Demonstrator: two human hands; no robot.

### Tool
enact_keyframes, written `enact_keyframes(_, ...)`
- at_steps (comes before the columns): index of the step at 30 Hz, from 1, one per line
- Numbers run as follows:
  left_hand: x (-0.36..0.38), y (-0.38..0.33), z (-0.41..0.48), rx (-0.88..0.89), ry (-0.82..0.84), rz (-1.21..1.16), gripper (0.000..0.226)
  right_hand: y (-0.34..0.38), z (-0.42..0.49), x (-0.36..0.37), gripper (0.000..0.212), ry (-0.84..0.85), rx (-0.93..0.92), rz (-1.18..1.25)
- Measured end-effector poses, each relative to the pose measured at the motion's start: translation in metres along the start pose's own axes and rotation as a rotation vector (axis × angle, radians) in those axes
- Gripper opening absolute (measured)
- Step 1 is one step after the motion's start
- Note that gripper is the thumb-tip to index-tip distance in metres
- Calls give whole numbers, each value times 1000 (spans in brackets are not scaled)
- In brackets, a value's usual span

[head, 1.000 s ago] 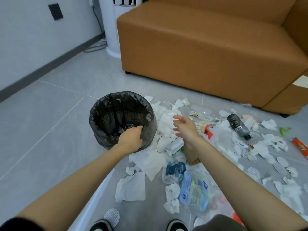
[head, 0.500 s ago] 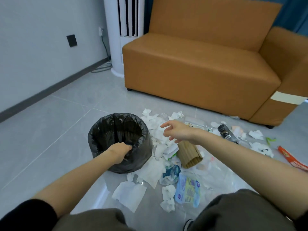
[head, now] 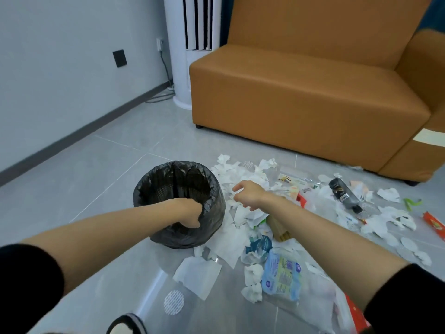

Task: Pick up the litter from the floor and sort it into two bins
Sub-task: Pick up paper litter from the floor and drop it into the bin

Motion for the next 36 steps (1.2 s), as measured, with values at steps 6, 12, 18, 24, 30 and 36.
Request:
enact_keyframes(6, 50, -11, 22, -176, -135, -83, 72, -73, 14, 45, 41, -5, 53, -77)
enact_keyframes(12, 72, -15, 21, -201, -460, -209, 64, -143, 20, 77, 37, -46, 105, -311)
enact_keyframes(18, 77, -11, 18, -294, -609, -164, 76, -216, 19, 96, 53, -107, 282, -463)
enact_keyframes(24, 79, -29, 13, -228, -819, -120, 88, -269, 15, 122, 110, 86, 343, -260)
enact_keyframes(30, 86, -93, 19, 240, -1133, -96, 70, -280, 6, 161, 114, 89, 258, -448)
enact_keyframes(36, 134, -102, 32, 226, -947, -353, 70, -283, -3, 194, 38, 0, 187, -522)
Point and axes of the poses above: each hand's wrist, its own z-axis towards the middle knuckle, its own x-axis out of the palm, y = z × x, the point moved 7 cm from there along z, towards the middle knuckle, and after that the axes turned 9 degrees about x, right-handed, at the moved point
